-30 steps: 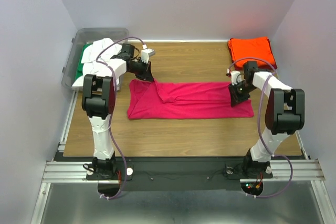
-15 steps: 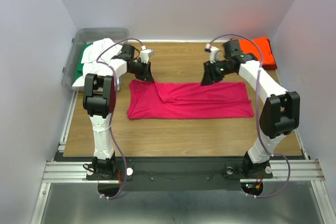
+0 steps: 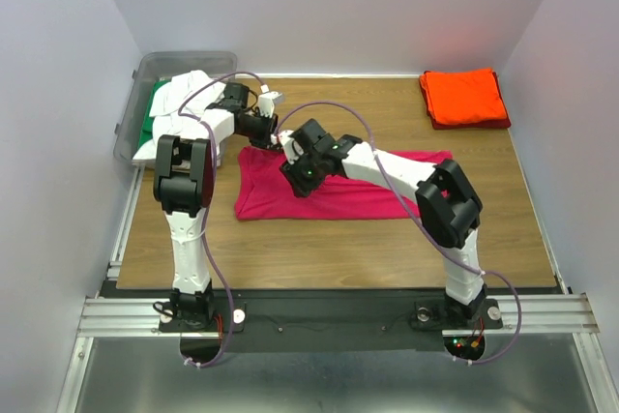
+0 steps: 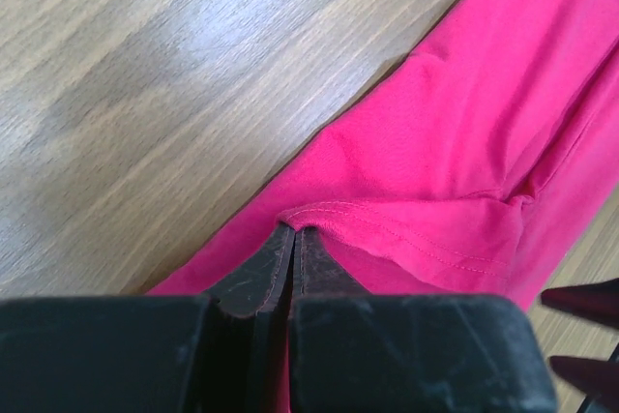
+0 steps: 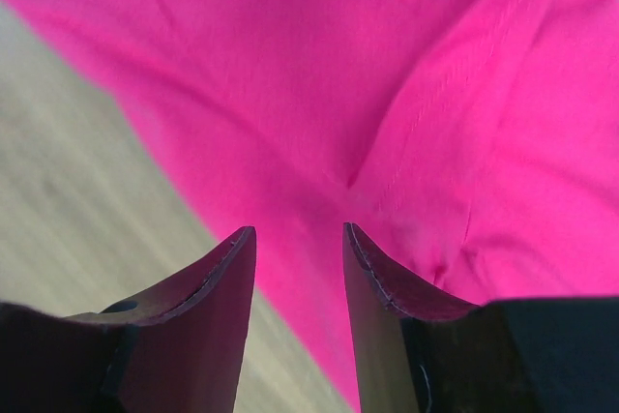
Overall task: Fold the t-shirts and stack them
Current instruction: Fold the tshirt
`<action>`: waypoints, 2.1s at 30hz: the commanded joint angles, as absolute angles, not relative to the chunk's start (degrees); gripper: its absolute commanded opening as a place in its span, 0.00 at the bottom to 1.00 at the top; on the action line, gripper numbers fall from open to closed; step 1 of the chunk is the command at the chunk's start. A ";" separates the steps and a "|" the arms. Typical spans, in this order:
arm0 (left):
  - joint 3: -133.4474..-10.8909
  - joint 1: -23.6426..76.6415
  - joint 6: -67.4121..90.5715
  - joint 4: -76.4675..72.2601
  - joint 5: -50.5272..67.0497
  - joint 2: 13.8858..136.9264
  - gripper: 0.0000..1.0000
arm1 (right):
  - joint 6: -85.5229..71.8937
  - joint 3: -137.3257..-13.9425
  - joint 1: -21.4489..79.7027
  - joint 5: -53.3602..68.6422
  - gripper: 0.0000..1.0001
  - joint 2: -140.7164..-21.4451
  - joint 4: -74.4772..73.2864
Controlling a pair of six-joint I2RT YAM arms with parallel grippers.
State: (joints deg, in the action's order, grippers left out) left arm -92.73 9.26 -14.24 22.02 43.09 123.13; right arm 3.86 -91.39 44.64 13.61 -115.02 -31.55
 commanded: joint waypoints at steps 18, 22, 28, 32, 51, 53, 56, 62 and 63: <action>-94.48 9.05 -15.29 21.62 43.77 123.49 0.09 | 7.82 -98.70 48.52 -11.07 0.29 -121.64 -26.90; -94.66 8.96 -15.47 21.71 43.59 123.31 0.08 | 8.96 -98.96 47.20 -11.87 0.27 -120.32 -26.89; -95.01 8.79 -15.82 21.88 43.86 122.52 0.01 | 11.16 -100.11 42.46 -11.78 0.18 -121.20 -26.89; -94.92 8.79 -15.73 21.80 44.47 121.82 0.00 | 11.51 -100.81 39.73 -10.46 0.15 -121.73 -26.72; -94.83 8.79 -15.64 21.27 43.95 120.85 0.00 | 10.11 -104.68 35.95 -8.44 0.38 -122.70 -26.10; -95.10 8.79 -15.65 21.45 44.03 120.59 0.00 | 9.41 -104.07 35.42 -7.65 0.36 -121.46 -26.19; -95.62 8.79 -15.91 22.32 43.95 120.50 0.00 | 7.65 -101.35 34.72 -0.30 0.24 -115.60 -26.19; -96.50 8.79 -15.73 23.29 43.68 120.76 0.00 | 4.22 -96.07 34.72 16.58 0.14 -110.83 -26.54; -96.50 8.79 -15.73 23.29 43.77 120.76 0.00 | 3.44 -95.72 34.80 17.74 0.13 -111.27 -26.54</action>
